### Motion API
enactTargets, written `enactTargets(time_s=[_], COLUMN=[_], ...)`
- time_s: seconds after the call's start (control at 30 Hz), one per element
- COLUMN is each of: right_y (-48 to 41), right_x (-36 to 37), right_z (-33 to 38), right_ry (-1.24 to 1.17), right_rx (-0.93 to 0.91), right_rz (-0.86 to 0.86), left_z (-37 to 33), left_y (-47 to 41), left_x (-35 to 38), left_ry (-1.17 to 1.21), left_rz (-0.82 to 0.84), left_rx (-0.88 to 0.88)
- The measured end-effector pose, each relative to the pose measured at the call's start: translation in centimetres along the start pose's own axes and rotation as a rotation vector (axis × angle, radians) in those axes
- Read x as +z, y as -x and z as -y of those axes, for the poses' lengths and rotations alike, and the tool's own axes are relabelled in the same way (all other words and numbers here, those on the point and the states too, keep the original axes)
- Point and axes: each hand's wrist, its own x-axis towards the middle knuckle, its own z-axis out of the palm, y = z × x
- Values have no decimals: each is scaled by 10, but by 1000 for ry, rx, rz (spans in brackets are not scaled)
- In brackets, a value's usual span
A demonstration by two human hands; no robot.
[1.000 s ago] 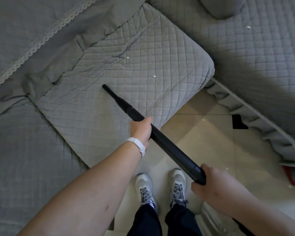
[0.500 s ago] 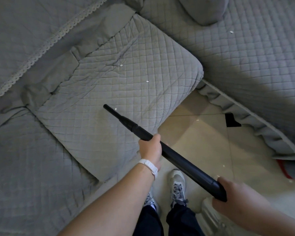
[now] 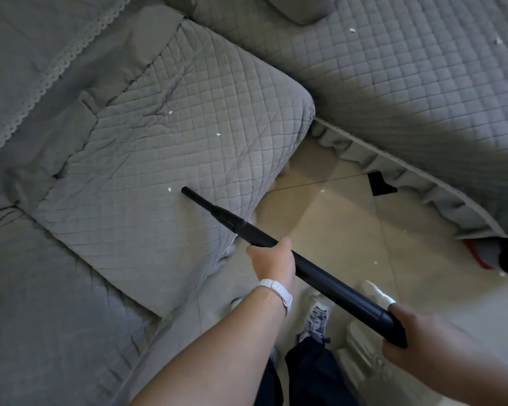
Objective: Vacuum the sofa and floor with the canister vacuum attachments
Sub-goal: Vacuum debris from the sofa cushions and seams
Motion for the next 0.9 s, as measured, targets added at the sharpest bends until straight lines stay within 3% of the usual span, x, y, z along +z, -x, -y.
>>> enactTargets(time_s=[0.13,0.5,0.9], right_y=[-7,-21,-36], right_x=[5,-4,-6], right_z=[-1,-6,17], right_ry=[74,-23,11], right_rx=[-3,-23,-74], right_rz=[20,39,60], left_z=[2,-2,-14], left_y=[1,-1,-14], left_x=[1,6,-7], left_ry=[-19,13,30], left_rz=[-34,-59,-104], left_rx=[27,49,189])
